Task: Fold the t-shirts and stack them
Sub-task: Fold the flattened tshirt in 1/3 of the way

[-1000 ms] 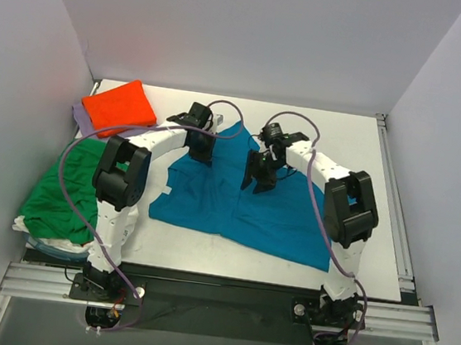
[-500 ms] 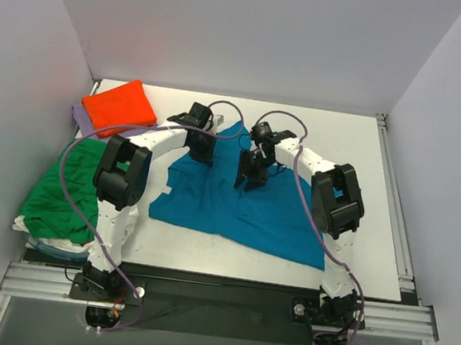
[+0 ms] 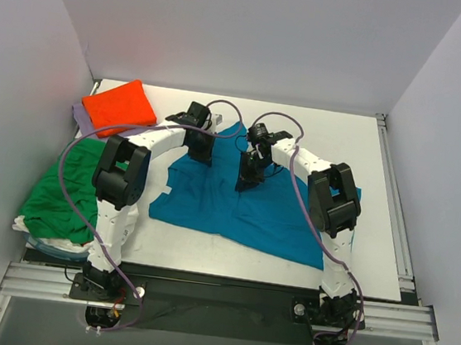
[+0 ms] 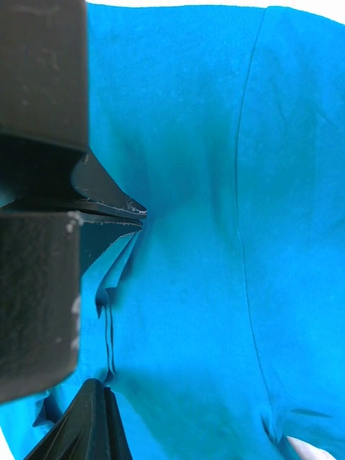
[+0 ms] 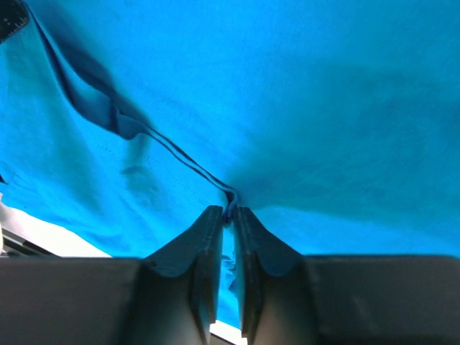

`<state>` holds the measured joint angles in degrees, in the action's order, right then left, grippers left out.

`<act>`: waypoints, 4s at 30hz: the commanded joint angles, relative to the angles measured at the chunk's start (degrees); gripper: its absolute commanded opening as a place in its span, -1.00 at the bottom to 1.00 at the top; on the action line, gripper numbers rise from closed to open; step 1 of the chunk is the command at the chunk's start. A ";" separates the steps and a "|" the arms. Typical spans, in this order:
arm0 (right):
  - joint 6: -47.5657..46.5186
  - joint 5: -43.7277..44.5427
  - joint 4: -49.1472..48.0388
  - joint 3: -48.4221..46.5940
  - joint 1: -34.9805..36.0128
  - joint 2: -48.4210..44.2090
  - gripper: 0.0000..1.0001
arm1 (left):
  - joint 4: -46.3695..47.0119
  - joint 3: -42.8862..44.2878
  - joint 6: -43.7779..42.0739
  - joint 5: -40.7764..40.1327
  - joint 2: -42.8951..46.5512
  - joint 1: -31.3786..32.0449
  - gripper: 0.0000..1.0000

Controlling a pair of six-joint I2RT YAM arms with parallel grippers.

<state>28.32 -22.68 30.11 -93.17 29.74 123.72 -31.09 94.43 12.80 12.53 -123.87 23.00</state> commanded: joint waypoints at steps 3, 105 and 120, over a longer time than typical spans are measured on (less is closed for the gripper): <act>-0.02 -0.88 1.97 -1.93 0.50 0.91 -0.83 | 0.59 1.28 -1.28 1.53 -0.40 -0.94 -1.00; -4.32 14.76 -2.51 43.59 -14.97 -28.53 0.12 | 5.25 -30.26 8.73 -2.95 16.82 5.73 0.28; -6.08 14.15 1.97 46.85 -16.11 -30.47 0.12 | 0.34 -38.09 16.29 -10.07 24.38 14.70 0.27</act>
<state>23.90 -11.38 24.86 -49.89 14.44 91.83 -21.93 59.00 25.67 5.06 -99.22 36.05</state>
